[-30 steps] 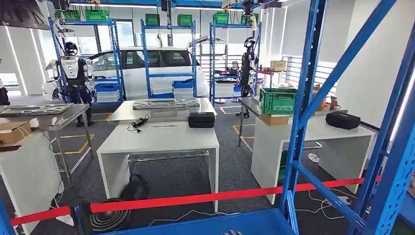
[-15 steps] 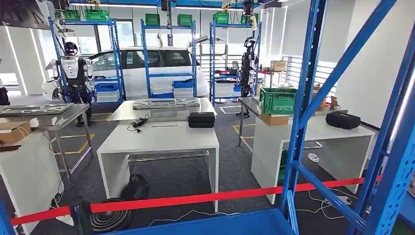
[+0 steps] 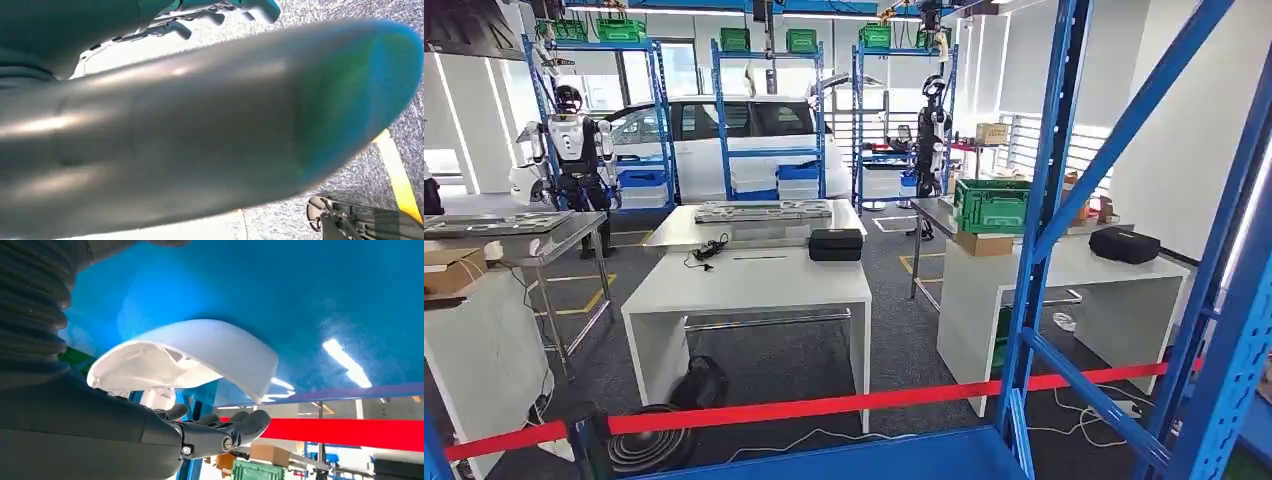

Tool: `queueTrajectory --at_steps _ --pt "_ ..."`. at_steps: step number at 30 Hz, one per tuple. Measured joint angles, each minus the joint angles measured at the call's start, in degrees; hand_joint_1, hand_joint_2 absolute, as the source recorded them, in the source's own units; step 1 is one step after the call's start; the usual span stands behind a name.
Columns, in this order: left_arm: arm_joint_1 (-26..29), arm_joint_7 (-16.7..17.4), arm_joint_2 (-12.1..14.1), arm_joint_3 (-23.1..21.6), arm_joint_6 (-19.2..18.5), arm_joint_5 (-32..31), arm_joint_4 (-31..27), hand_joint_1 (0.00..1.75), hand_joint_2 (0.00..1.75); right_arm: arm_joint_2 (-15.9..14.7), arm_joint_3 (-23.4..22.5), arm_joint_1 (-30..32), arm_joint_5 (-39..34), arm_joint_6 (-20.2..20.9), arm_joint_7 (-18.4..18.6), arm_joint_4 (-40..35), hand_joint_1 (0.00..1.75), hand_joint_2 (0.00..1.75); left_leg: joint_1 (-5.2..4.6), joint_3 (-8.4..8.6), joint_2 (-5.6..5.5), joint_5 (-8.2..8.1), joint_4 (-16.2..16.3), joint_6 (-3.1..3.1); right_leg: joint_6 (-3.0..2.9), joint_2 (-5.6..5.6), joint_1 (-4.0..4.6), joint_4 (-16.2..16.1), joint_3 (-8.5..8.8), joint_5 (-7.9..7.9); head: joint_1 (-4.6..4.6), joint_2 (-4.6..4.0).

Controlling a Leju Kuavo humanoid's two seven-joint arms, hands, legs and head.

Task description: Take the parts from the cabinet and place them on the table.

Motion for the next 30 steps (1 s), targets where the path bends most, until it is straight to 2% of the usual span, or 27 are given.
queueTrajectory --at_steps 12,13,14,15,16,17,18,19,22,23,24,30 --pt "0.0 -0.02 0.0 0.02 0.0 -0.22 0.0 0.0 0.0 -0.04 -0.17 1.39 0.15 0.66 1.55 0.28 0.0 1.75 0.0 0.03 0.01 0.0 0.0 0.0 0.0 0.01 0.0 0.0 0.02 0.0 0.0 0.0" --pt "0.0 -0.02 0.0 0.02 0.0 -0.28 0.0 0.0 0.0 -0.04 -0.33 1.58 0.15 0.63 1.81 0.33 0.05 1.75 0.0 0.04 0.01 -0.01 0.0 0.01 0.0 0.01 0.0 -0.01 0.0 -0.01 0.0 0.0" --pt "0.0 -0.02 0.0 0.02 -0.02 -0.37 0.0 0.0 0.0 -0.04 -0.5 1.91 0.17 0.57 2.05 0.33 0.35 1.75 0.0 0.07 0.01 -0.02 0.0 0.0 0.0 0.02 0.0 -0.01 0.01 -0.04 -0.02 0.0" --pt "-0.01 0.0 0.0 0.02 -0.02 -0.5 0.0 0.0 0.0 -0.04 -0.92 2.33 0.31 0.48 2.3 0.33 0.99 1.75 0.0 0.11 -0.01 -0.05 0.0 -0.01 0.04 0.02 0.0 -0.01 0.05 -0.08 0.0 0.0" --pt "-0.01 0.0 0.0 0.02 -0.04 -0.65 0.0 0.0 0.0 -0.02 -1.42 2.86 0.59 0.37 2.71 0.33 0.94 1.75 0.0 0.17 -0.01 -0.1 0.0 0.02 0.04 0.01 0.0 -0.01 0.12 -0.1 -0.02 0.0" --pt "-0.02 0.0 0.0 0.02 -0.11 -0.89 0.0 0.0 0.0 -0.02 -2.11 3.49 0.87 0.24 3.06 0.31 0.98 1.75 0.0 0.25 -0.01 -0.14 0.0 -0.01 0.1 0.01 0.0 -0.02 0.2 -0.14 0.0 0.0" --pt "-0.02 0.0 0.0 0.02 -0.15 -0.94 0.0 0.0 0.0 -0.02 -2.6 3.88 1.14 0.15 3.28 0.24 1.03 1.75 0.0 0.3 -0.01 -0.16 0.0 0.03 0.1 0.01 0.0 -0.02 0.27 -0.15 -0.02 0.0" --pt "-0.02 0.0 0.0 0.02 -0.24 -1.11 0.0 0.0 0.0 -0.04 -3.49 4.71 1.42 0.09 3.59 0.11 1.15 1.75 0.0 0.4 0.0 -0.2 0.0 0.04 0.11 0.01 0.0 -0.03 0.35 -0.23 0.0 0.0" --pt "-0.03 0.09 0.0 0.02 -0.48 -1.4 0.0 0.0 0.0 -0.09 -5.44 6.18 2.25 0.0 4.13 -0.31 1.26 1.75 -0.01 0.52 0.02 -0.27 0.0 0.04 0.08 0.01 -0.02 -0.03 0.47 -0.26 0.0 0.0" --pt "-0.05 0.24 0.0 0.02 -0.5 -1.46 0.0 0.0 0.0 -0.22 -6.23 7.04 2.55 -0.04 4.43 -0.69 1.61 1.75 -0.01 0.56 0.03 -0.28 0.01 0.05 0.09 0.02 -0.03 -0.05 0.51 -0.27 0.0 0.0" --pt "-0.05 0.35 0.0 0.02 -0.52 -1.51 0.0 0.0 0.0 -0.26 -6.93 7.64 2.93 -0.07 4.77 -1.09 1.73 1.75 -0.01 0.57 0.01 -0.28 0.01 0.05 0.11 0.02 -0.03 -0.05 0.54 -0.28 -0.02 0.0" --pt "-0.01 0.46 0.0 0.02 -0.52 -1.55 0.0 0.0 0.0 -1.51 -11.01 10.06 4.3 -0.26 5.44 -3.21 1.75 1.75 -0.02 0.67 0.01 -0.34 0.01 0.13 0.17 0.02 -0.04 -0.11 0.69 -0.31 0.0 0.0"
